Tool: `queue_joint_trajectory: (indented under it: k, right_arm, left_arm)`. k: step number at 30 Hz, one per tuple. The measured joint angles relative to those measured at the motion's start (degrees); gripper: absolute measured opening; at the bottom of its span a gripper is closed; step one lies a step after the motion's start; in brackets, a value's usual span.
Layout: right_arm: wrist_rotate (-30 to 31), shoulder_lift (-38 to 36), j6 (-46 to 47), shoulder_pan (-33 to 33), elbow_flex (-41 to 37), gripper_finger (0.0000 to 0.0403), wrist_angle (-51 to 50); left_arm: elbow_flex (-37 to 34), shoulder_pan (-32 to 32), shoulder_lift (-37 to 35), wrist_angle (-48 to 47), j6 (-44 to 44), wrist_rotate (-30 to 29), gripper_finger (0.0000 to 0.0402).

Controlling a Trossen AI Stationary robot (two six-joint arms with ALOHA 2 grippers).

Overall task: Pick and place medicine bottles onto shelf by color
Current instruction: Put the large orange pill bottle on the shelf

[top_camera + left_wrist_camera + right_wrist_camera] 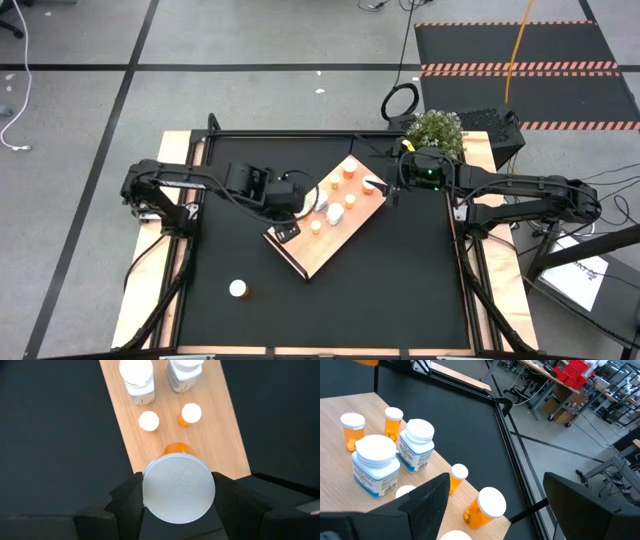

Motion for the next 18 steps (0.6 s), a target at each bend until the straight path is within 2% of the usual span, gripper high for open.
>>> queue_joint_trajectory:
  k: [10,18]
  right_arm:
    - [-0.02,0.0,-0.02,0.0,0.0,0.0313,-0.34]
    - [-0.02,0.0,-0.11,0.0,0.0,0.0313,-0.42]
  left_arm:
    - [0.01,-0.51,8.63,0.09,-0.59,1.53,0.0218]
    - [0.03,1.13,12.67,-1.43,-5.92,1.6,0.0218]
